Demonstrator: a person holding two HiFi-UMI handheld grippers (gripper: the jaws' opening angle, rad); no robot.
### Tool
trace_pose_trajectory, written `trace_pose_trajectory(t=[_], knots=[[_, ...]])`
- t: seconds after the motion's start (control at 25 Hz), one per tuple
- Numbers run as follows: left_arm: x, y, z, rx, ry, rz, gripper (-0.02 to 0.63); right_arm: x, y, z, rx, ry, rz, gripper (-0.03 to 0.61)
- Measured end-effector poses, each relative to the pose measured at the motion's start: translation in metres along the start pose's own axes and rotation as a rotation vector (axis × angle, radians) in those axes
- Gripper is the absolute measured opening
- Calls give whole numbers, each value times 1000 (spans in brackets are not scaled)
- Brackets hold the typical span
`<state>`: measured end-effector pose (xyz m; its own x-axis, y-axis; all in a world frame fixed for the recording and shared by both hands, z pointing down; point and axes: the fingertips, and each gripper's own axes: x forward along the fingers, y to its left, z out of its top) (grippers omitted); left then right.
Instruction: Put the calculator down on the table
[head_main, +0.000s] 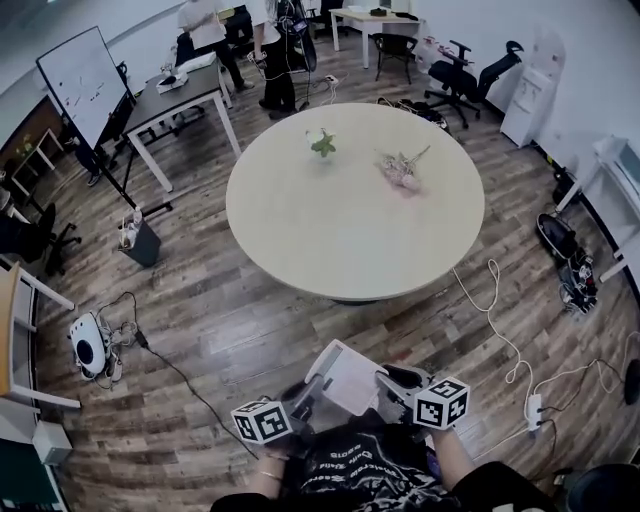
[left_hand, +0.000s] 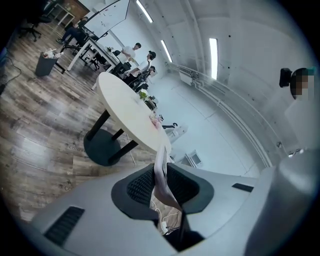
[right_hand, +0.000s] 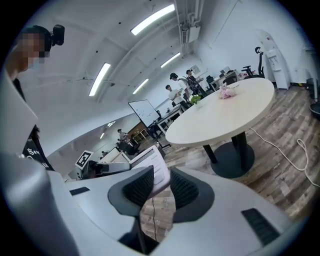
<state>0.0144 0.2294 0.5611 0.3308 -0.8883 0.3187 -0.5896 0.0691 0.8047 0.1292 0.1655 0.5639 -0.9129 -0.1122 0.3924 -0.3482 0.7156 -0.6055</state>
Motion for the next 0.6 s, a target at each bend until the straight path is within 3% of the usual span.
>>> trace_pose_trajectory(t=[0.32, 0.6], knots=[[76, -5, 23, -29, -37, 36, 89, 4, -67, 50, -16, 28, 30, 112], [110, -5, 33, -56, -43, 54, 91, 9, -98, 72, -2, 36, 30, 112]])
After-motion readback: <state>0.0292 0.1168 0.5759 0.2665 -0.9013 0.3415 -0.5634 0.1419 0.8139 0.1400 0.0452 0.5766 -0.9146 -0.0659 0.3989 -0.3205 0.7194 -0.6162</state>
